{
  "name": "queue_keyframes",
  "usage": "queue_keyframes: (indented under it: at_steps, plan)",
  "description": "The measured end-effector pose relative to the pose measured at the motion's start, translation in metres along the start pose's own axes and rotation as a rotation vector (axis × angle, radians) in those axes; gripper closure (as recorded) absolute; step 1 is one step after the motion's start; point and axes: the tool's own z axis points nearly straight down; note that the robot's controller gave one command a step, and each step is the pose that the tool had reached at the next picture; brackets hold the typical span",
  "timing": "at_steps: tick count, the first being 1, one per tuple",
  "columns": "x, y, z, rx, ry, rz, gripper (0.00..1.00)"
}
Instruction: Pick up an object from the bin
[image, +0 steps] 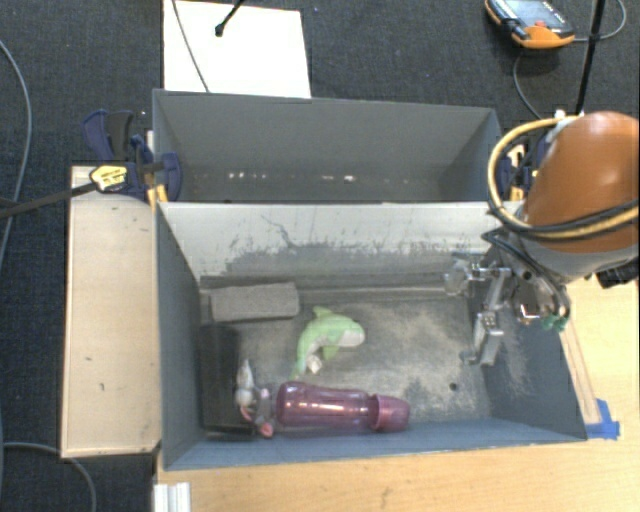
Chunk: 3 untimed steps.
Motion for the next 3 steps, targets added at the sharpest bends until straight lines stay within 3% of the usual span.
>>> queue_keyframes:
  at_steps: [1,2,3]
  plan:
    - [-0.001,0.0,-0.004,0.001,-0.008,-0.001,0.0]
    - [-0.003,0.035,0.019,0.003,-0.011,-0.034,0.0]
    - [-0.004,0.051,0.029,0.001,-0.008,-0.051,0.0]
